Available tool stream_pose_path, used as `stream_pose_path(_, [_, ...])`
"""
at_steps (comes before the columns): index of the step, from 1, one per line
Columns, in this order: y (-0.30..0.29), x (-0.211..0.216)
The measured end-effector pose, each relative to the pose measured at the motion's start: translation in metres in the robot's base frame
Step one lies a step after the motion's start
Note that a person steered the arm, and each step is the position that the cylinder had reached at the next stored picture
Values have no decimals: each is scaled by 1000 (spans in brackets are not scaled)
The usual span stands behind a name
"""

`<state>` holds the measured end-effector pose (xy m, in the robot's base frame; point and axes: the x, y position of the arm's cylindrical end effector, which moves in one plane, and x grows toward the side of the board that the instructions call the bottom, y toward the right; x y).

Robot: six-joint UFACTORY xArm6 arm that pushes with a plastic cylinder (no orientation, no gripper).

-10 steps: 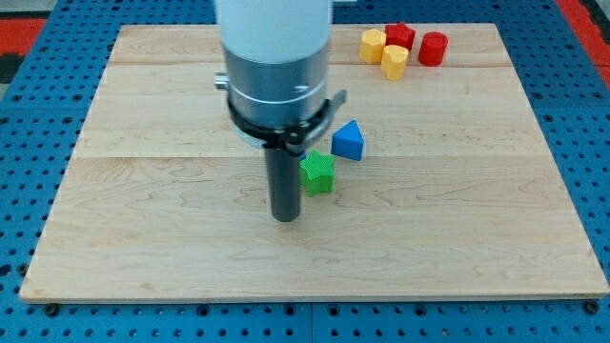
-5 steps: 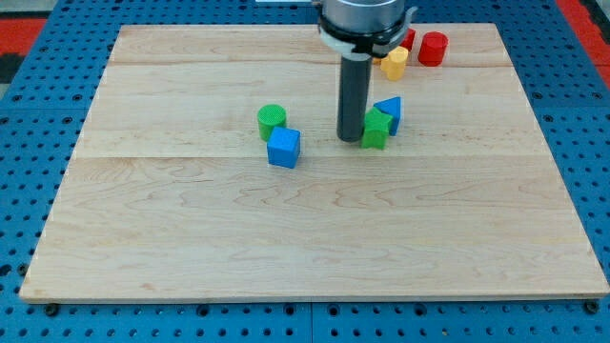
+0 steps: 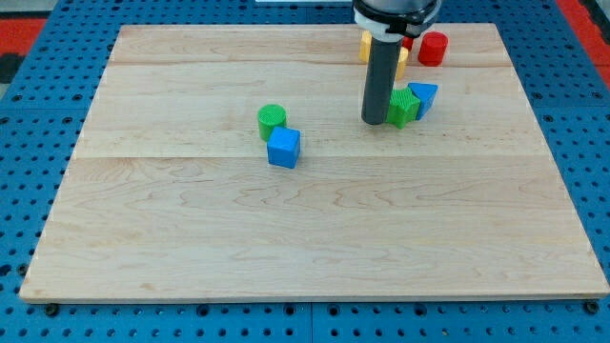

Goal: Move the green star and blue triangle below the red circle

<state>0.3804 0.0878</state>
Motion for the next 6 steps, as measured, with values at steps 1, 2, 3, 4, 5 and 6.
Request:
stream_pose_path(1, [33, 10])
stream_pose_path(2, [55, 12])
stream_pose_path(3, [57, 11])
stream_pose_path(4, [62, 4])
stream_pose_path(5, [63, -18])
stream_pose_path(6, [63, -35])
